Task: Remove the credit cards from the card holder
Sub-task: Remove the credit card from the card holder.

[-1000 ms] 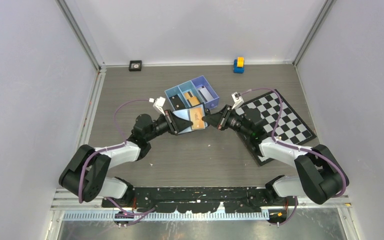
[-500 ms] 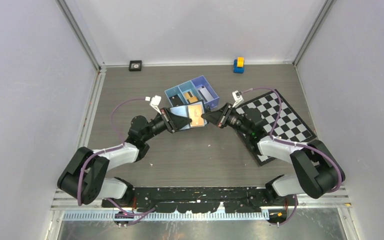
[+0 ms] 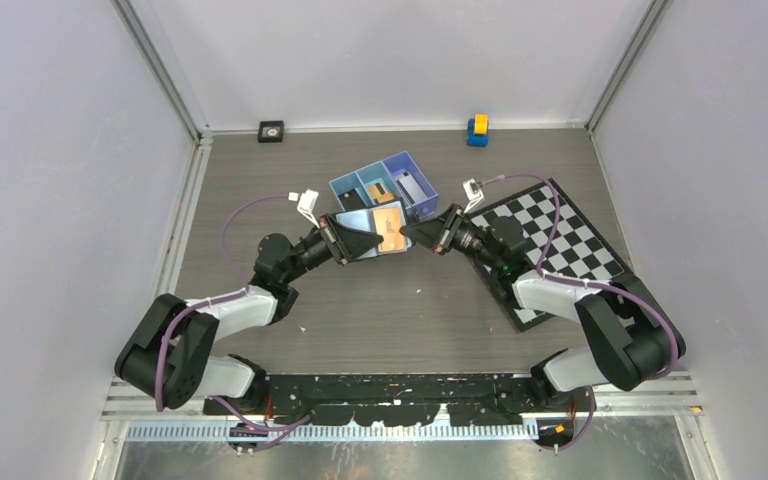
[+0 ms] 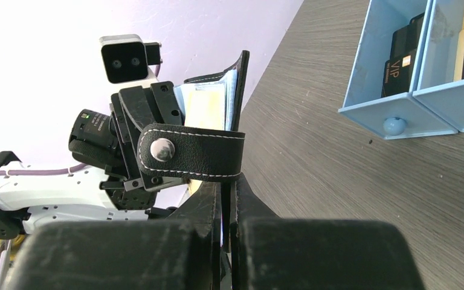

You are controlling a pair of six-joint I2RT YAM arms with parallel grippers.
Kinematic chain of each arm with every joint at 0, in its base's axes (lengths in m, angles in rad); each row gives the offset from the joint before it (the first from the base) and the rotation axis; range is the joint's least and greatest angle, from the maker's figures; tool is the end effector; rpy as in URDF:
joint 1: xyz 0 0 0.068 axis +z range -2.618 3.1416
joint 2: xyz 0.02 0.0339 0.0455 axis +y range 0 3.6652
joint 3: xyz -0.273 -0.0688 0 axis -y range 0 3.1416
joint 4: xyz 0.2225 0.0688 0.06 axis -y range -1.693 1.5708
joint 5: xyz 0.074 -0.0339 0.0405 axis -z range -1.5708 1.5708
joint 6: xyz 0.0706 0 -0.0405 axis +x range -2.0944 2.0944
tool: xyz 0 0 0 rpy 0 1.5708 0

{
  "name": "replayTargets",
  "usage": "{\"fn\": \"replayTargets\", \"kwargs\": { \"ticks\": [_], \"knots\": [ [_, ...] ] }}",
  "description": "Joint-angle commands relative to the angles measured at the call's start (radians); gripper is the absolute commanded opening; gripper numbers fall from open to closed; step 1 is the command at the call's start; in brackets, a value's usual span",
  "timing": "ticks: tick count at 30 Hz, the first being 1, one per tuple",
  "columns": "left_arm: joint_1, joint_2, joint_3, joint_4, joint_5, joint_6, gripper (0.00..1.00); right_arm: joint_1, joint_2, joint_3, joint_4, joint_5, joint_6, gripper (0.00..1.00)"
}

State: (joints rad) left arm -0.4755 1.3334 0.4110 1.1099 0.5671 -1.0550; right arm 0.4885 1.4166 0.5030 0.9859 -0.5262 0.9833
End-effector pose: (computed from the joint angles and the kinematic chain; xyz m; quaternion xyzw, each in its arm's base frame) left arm 0.2220 -0.1570 0.2626 0.0315 0.6484 -0.6409 0.4097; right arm 0.2449 0.1703 0.2535 -0.0236 0.6843 0.6059 0.4051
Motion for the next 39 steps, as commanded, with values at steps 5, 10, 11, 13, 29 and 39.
{"fn": "replayTargets", "kwargs": {
  "ticks": [5, 10, 11, 13, 29, 39],
  "knots": [
    [-0.009, -0.046, 0.019, 0.087, 0.07, -0.004, 0.0, 0.025, 0.01, 0.015, -0.05, -0.008, -0.038, 0.01],
    [0.037, -0.084, -0.002, -0.055, 0.003, 0.019, 0.0, 0.024, -0.027, 0.002, -0.087, 0.027, -0.061, 0.03],
    [0.041, -0.084, -0.004, -0.055, 0.001, 0.018, 0.0, 0.023, -0.033, 0.0, -0.09, 0.031, -0.062, 0.04],
    [0.043, -0.074, -0.001, -0.056, 0.003, 0.014, 0.0, 0.023, -0.04, -0.004, -0.09, 0.035, -0.063, 0.05],
    [0.1, -0.023, -0.014, -0.076, -0.004, -0.037, 0.0, 0.004, -0.09, -0.036, -0.08, 0.067, -0.055, 0.0],
    [0.109, -0.012, -0.005, -0.119, -0.007, -0.031, 0.0, -0.012, -0.094, -0.049, -0.059, 0.073, -0.036, 0.01]
  ]
}}
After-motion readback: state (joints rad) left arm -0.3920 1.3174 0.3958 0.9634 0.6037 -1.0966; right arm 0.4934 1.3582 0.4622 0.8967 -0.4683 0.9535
